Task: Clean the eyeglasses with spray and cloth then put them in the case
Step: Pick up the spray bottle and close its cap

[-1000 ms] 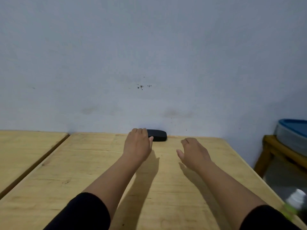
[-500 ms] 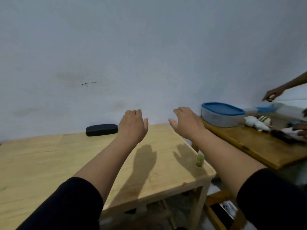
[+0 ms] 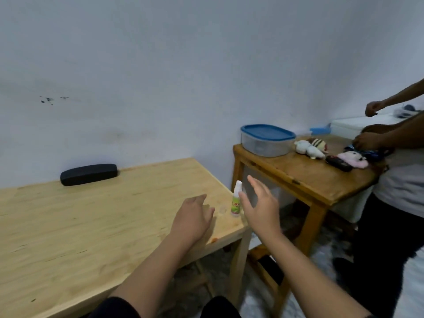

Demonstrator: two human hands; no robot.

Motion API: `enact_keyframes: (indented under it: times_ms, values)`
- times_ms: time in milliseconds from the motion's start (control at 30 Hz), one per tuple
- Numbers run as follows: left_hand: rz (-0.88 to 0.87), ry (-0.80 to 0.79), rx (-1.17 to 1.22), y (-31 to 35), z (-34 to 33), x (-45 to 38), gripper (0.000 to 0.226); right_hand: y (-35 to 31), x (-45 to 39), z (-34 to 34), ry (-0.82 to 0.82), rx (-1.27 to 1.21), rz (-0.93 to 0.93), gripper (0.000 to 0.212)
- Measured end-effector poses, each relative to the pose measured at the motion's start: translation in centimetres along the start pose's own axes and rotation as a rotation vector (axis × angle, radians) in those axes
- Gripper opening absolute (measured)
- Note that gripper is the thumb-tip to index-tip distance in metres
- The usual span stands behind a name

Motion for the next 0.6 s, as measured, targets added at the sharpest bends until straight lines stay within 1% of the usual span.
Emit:
enact_keyframes:
  times_ms: [67, 167, 333, 500, 600]
  values:
    - [0.002, -0.016, 0.049, 0.1, -1.2, -0.4, 0.053, 1.1, 0.5, -1.3, 0.0, -0.065, -0.024, 0.051]
    - [-0.028, 0.02, 0.099, 0.7, -2.0, -1.0, 0.05, 1.9, 0.4, -2.5, 0.005, -0.141, -0.036, 0.054]
    - [-0.051, 0.016, 0.21, 1.6, -2.6, -2.2, 0.043, 2.2, -0.5, -3.1, 0.01, -0.231, -0.001, 0.053]
    - [-0.07, 0.008, 0.276, 1.8, -3.2, -3.0, 0.032, 3.2, -1.1, -3.4, -0.034, -0.366, -0.012, 0.054]
    - [-0.055, 0.063, 0.441, 1.9, -2.6, -3.2, 0.026, 3.5, -1.3, -3.3, -0.045, -0.428, -0.012, 0.05]
Point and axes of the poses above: each hand's wrist, its own x-axis away from the middle knuckle, its own z-axis out of the back of the hand, y = z × x, the point moved 3 cm from there along -x, towards the middle knuckle, and after that the axes turned 15 degrees about -y, right-handed, at the moved point
